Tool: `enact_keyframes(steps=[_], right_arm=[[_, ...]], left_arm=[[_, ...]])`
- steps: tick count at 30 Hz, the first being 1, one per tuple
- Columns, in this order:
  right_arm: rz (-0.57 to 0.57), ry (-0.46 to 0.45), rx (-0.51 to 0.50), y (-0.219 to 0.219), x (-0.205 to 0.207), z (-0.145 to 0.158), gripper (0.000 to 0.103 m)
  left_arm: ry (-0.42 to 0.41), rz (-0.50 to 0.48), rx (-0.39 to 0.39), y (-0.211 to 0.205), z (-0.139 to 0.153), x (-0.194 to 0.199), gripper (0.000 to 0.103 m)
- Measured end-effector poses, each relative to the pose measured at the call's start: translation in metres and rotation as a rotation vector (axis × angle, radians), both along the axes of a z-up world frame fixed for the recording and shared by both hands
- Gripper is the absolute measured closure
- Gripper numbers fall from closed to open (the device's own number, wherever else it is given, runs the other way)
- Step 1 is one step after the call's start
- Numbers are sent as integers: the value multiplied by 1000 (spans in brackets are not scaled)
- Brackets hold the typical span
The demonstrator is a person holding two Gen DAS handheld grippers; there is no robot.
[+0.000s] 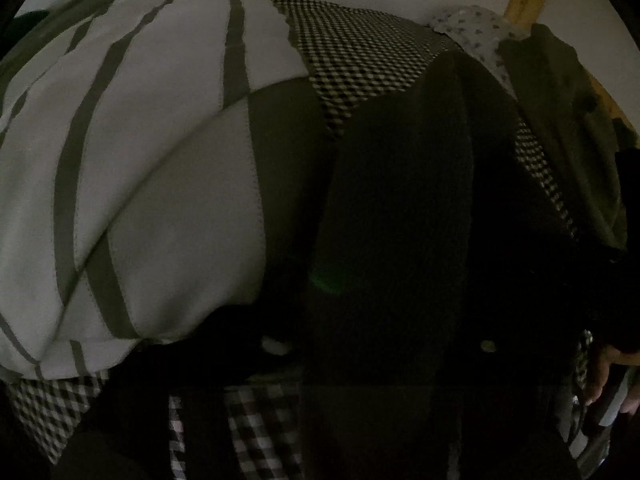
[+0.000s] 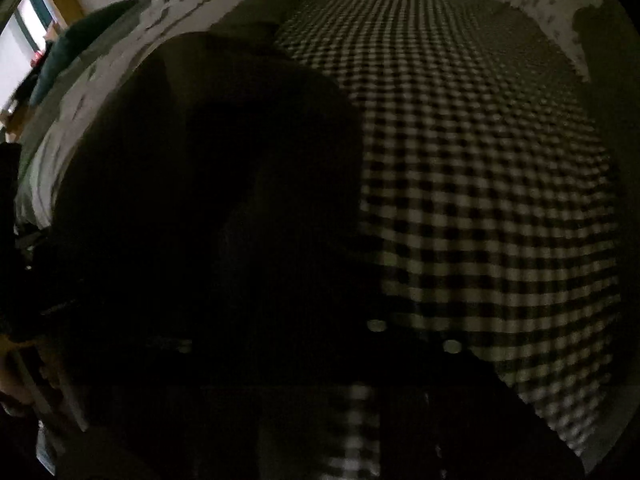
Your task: Fold large clothes
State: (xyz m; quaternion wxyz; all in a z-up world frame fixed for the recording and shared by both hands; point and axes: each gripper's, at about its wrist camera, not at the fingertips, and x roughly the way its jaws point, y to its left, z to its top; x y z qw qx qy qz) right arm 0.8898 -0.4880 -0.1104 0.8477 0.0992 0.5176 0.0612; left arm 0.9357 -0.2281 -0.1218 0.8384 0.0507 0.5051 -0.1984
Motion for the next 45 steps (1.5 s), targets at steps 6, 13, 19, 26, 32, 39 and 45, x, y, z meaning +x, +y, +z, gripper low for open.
enact_keyframes(steps=[6, 13, 19, 26, 32, 39, 45], right_arm=[[-53, -109, 120, -11, -30, 28, 95], [-35, -250, 202, -8, -100, 90, 95], [-2, -363, 248, 19, -184, 136, 95], [7, -412, 274, 52, -296, 134, 95], [39, -349, 170, 95, -387, 82, 94], [167, -316, 16, 143, -471, 38, 90], [341, -298, -33, 160, -536, 30, 21]], left_arm=[[-28, -24, -50, 10, 14, -18, 94], [-147, -13, -154, 37, 74, -76, 98], [-222, -6, -228, 76, 122, -161, 98], [-268, -40, -221, 104, 120, -279, 98], [-226, -21, -202, 123, 73, -363, 97], [-214, 9, -239, 148, 30, -428, 46], [-252, 55, -275, 184, 39, -471, 10]])
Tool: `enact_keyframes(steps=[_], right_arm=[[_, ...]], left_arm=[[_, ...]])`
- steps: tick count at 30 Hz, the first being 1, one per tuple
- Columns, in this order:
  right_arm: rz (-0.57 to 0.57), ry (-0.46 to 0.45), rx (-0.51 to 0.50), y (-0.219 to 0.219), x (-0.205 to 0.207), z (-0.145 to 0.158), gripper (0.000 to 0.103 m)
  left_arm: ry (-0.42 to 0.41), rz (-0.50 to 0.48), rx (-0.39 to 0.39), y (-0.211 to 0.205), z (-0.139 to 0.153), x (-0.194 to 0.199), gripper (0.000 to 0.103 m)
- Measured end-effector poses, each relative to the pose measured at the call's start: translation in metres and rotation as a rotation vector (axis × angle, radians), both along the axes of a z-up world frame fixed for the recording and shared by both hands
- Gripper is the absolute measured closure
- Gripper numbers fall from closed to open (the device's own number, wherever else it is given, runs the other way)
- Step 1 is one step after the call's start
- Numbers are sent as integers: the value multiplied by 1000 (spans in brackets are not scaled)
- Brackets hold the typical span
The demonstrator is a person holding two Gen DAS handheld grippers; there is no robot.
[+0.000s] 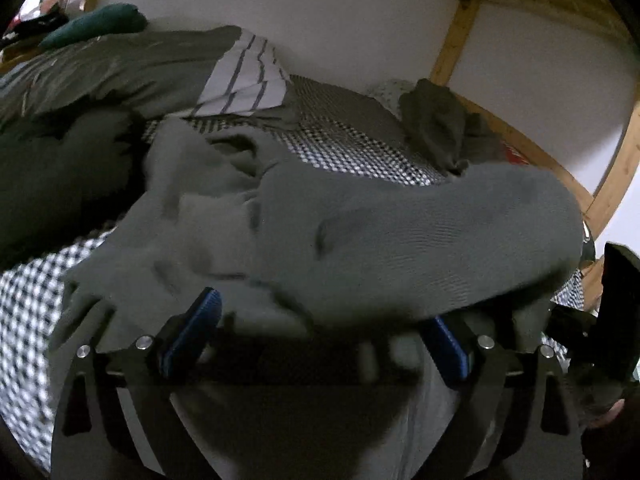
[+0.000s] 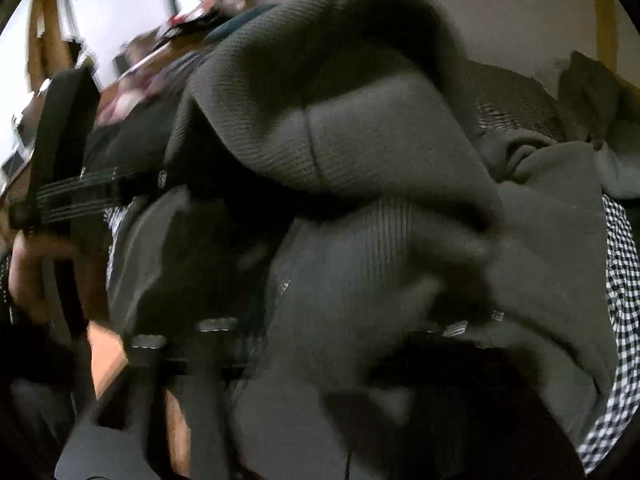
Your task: Fold large clothes
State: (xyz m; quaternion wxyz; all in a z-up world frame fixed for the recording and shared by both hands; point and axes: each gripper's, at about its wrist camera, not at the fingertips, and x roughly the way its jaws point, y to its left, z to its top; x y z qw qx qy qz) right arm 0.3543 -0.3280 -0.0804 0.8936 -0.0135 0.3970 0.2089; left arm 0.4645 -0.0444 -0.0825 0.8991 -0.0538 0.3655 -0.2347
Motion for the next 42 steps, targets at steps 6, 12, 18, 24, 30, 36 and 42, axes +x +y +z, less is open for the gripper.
enact_keyframes(steps=[6, 12, 18, 24, 30, 36, 42], right_arm=[[207, -23, -44, -6, -53, 39, 21], [-19, -141, 190, -80, -31, 111, 3], [-362, 82, 296, -133, 95, 60, 3], [-341, 345, 427, -125, 164, -16, 65], [-287, 282, 427, -102, 167, -1, 84], [-369, 165, 519, -142, 203, 36, 88], [-405, 288, 399, -150, 258, 0, 81]], left_arm=[[-78, 62, -91, 47, 54, -1, 8], [-241, 46, -146, 34, 130, 24, 6], [65, 0, 131, -43, 65, 104, 6], [334, 4, 28, -35, -18, 134, 6], [288, -29, 42, -37, -7, 136, 80], [216, -45, -51, -45, 31, 164, 82], [327, -23, 57, -67, -7, 203, 77]])
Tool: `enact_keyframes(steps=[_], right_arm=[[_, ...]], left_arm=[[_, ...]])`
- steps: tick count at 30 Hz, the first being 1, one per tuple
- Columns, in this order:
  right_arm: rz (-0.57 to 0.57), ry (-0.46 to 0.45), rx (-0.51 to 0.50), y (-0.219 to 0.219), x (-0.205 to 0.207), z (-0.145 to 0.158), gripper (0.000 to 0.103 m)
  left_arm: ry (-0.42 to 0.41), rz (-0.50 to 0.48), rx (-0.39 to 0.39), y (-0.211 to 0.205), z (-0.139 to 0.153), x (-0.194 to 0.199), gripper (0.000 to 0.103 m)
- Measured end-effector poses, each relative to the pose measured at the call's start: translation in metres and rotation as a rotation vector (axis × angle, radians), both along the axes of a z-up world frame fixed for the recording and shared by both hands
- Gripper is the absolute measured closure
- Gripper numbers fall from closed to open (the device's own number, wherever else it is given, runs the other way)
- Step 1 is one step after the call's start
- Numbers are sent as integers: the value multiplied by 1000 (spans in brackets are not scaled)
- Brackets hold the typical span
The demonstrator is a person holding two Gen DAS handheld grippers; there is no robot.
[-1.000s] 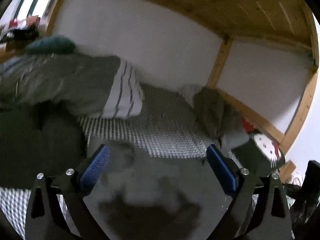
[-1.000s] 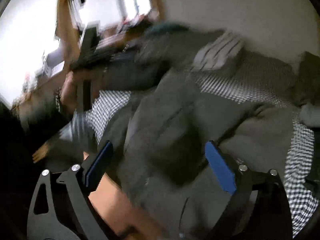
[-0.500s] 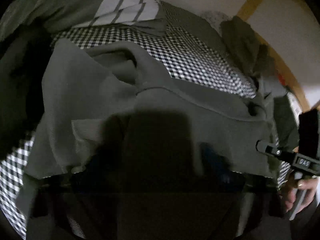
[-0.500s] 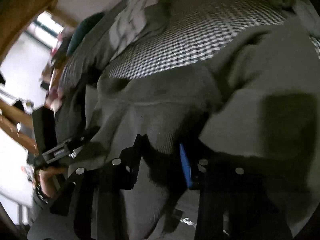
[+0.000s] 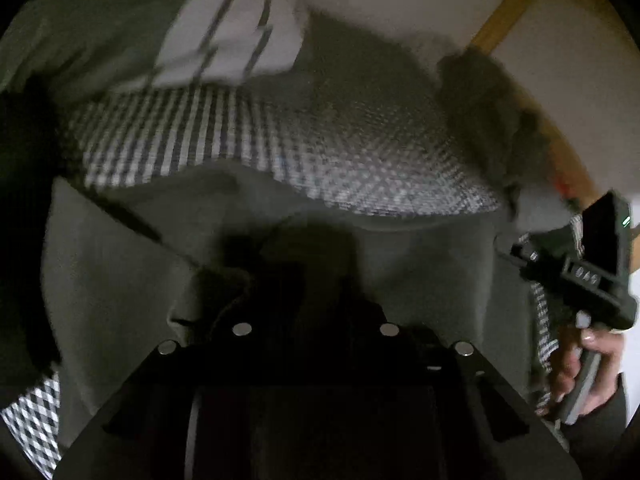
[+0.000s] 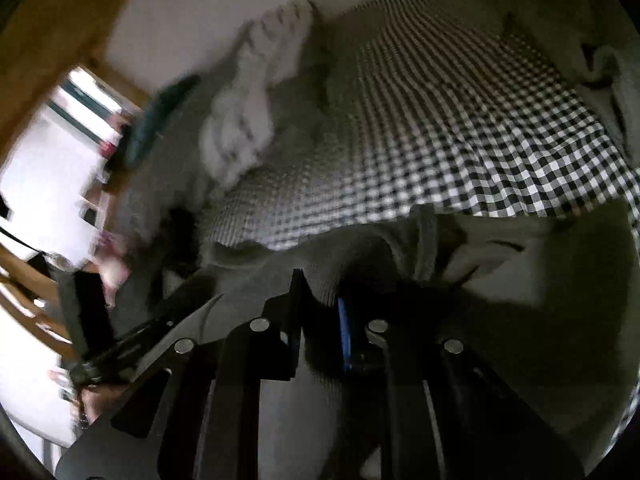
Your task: Fold large clothes
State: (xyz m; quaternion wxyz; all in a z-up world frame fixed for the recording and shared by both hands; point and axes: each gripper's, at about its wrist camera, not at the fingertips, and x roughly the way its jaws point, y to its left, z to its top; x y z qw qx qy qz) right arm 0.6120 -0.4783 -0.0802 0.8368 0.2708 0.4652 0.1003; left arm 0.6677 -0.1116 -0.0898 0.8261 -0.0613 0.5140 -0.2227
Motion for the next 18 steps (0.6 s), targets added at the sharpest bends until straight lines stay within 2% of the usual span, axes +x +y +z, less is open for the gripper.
enact_keyframes(steps=[1, 3, 4, 5, 6, 7, 8, 10, 12, 13, 15, 16, 17, 18], right_arm=[[4, 11, -22, 4, 1, -3, 74], [15, -23, -33, 10, -10, 5, 56], [11, -46, -36, 10, -16, 10, 34], [-16, -78, -63, 5, -29, 20, 10], [-95, -158, -141, -1, -51, 41, 6], [-125, -200, -179, -3, -62, 51, 3], [-145, -236, -223, -3, -75, 62, 3], [-123, -274, -271, 7, -94, 79, 3], [1, -259, -296, 37, -105, 79, 3], [81, -232, -335, 62, -107, 71, 3], [195, -168, -437, 100, -111, 45, 3], [226, -115, -515, 119, -106, 26, 3], [244, -21, -595, 135, -100, -2, 3], [256, 30, -619, 142, -96, -21, 3]], left_arm=[[-2, 1, -1, 3, -3, -2, 75], [-35, 17, -7, 13, 4, -11, 59], [-71, 39, -2, 22, 12, -16, 33], [-156, 75, -15, 37, 32, -28, 17], [-207, 90, -26, 45, 44, -34, 13], [-259, 104, -32, 55, 59, -43, 7], [-302, 116, -33, 64, 75, -55, 6], [-295, 64, -55, 67, 87, -71, 6], [-221, -69, -58, 51, 77, -90, 6], [-193, -120, -27, 38, 67, -99, 6], [-168, -187, 120, 10, 31, -116, 6], [-152, -189, 199, 1, 12, -119, 6], [-118, -175, 295, -6, -13, -117, 6], [-90, -164, 334, -6, -30, -116, 6]])
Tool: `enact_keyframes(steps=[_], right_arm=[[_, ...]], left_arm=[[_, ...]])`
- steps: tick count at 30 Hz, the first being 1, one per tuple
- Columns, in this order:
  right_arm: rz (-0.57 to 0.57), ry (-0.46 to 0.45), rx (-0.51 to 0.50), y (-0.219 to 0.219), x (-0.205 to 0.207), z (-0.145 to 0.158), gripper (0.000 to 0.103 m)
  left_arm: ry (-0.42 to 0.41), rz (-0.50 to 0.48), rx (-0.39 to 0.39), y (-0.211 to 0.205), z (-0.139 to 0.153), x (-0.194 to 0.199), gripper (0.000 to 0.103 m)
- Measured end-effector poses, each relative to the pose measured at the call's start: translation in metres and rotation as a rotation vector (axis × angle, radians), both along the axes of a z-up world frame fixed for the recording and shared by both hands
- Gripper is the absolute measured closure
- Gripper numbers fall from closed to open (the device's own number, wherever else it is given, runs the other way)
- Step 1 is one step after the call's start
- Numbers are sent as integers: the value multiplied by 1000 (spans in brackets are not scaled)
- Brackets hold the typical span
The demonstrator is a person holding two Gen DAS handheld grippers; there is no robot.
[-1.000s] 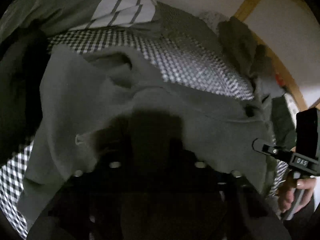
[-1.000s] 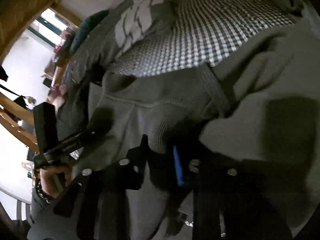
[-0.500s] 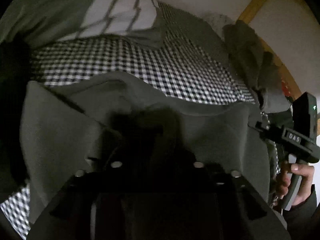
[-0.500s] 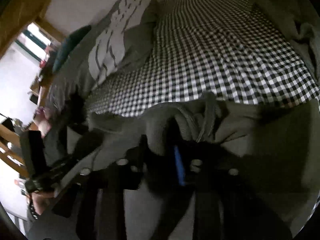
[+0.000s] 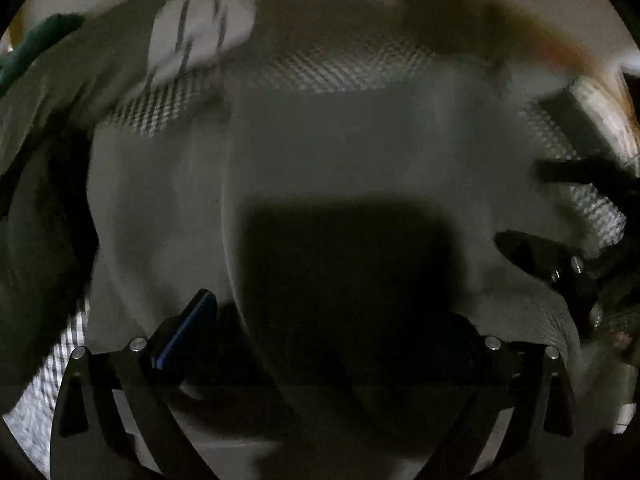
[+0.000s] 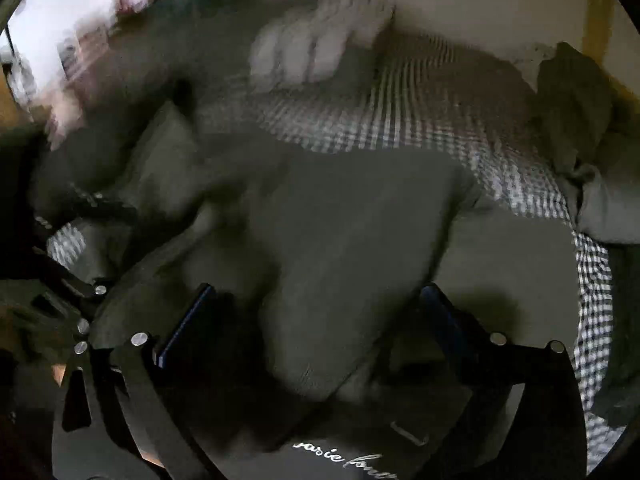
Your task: Fold large clothes
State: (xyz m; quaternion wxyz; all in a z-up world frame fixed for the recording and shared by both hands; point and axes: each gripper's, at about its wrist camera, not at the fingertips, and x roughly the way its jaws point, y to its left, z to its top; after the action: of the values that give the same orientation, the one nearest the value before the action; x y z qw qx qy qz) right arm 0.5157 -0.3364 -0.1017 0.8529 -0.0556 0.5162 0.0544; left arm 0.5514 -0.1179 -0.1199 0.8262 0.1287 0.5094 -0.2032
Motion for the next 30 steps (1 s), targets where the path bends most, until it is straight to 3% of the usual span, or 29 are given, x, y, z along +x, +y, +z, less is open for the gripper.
enact_keyframes(steps=[2, 3, 6, 9, 12, 14, 16, 20, 23, 25, 28, 30], right_arm=[[13, -68, -26, 2, -4, -17, 2], [1, -67, 12, -3, -5, -17, 2], [-32, -58, 18, -7, -17, 5, 3], [-37, -141, 24, -3, -49, 30, 3], [18, -99, -58, 19, -69, 6, 3], [14, -133, -108, 24, -74, -9, 3], [-15, -144, -66, 20, -72, -14, 3], [-25, -126, -49, 22, -71, -6, 3], [-70, -152, -65, 14, -91, 16, 3], [-95, -140, -32, 6, -98, 13, 3], [-105, -84, -41, 4, -98, -12, 3], [-119, -84, 23, 0, -91, -26, 3]], left_arm=[[25, 29, -99, 16, -16, 4, 4], [24, 28, -107, 18, -15, 2, 4], [4, 72, -96, 22, 7, -8, 5], [-84, 72, -121, 28, 24, -34, 5], [-57, 82, -59, 28, 2, -39, 4], [-41, 97, -113, 32, -8, -34, 4], [-50, 95, -112, 33, -9, -31, 4], [-61, 116, -108, 34, -2, -40, 4], [-118, 122, -174, 48, 16, -69, 4], [-131, 116, -193, 54, 18, -88, 5], [-124, 81, -128, 46, -3, -98, 4], [-157, 58, -89, 40, -14, -94, 4]])
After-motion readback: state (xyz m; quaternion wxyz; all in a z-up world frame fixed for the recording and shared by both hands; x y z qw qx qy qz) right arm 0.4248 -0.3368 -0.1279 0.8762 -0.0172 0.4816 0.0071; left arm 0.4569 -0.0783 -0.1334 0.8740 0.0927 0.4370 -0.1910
